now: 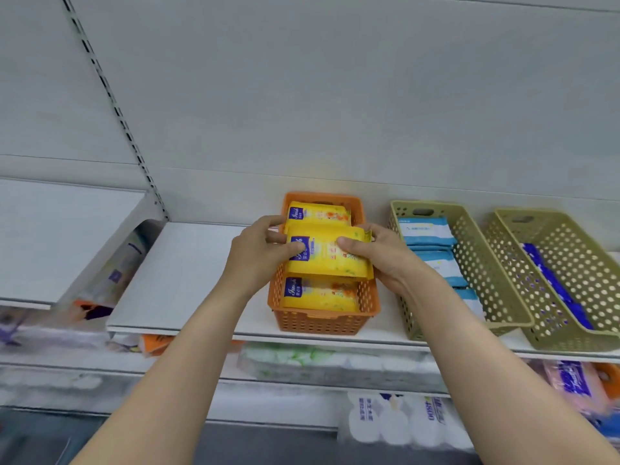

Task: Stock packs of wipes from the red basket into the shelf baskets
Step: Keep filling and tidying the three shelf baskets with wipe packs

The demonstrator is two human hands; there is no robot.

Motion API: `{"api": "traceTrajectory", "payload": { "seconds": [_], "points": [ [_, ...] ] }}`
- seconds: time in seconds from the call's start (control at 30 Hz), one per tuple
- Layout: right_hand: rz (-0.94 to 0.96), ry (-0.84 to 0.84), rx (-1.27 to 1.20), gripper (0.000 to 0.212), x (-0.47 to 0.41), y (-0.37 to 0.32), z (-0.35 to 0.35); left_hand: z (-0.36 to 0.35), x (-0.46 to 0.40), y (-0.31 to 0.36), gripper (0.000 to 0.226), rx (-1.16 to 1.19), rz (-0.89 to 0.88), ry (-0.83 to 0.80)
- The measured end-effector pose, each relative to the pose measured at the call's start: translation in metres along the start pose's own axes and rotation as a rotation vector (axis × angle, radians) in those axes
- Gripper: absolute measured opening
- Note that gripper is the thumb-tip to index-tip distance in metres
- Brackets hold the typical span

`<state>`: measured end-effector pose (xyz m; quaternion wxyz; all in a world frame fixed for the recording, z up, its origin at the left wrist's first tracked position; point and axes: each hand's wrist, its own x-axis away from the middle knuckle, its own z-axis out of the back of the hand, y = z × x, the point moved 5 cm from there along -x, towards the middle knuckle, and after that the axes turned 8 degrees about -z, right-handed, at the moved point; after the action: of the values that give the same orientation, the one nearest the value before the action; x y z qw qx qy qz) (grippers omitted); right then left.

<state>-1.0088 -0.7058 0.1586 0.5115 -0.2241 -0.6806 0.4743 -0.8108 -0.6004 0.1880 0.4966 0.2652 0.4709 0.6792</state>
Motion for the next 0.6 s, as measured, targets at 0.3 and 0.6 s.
{"api": "traceTrajectory", "payload": {
  "seconds": [0.3,0.6],
  "points": [
    [0.029,0.112,0.578,0.050,0.012,0.014,-0.019,0.002,0.011,-0.034,0.034,-0.229,-0.013,-0.113],
    [0.079,0.200,0.964,0.055,0.018,0.010,-0.028,-0.002,0.012,-0.043,0.034,-0.545,-0.215,-0.041]
  ]
}}
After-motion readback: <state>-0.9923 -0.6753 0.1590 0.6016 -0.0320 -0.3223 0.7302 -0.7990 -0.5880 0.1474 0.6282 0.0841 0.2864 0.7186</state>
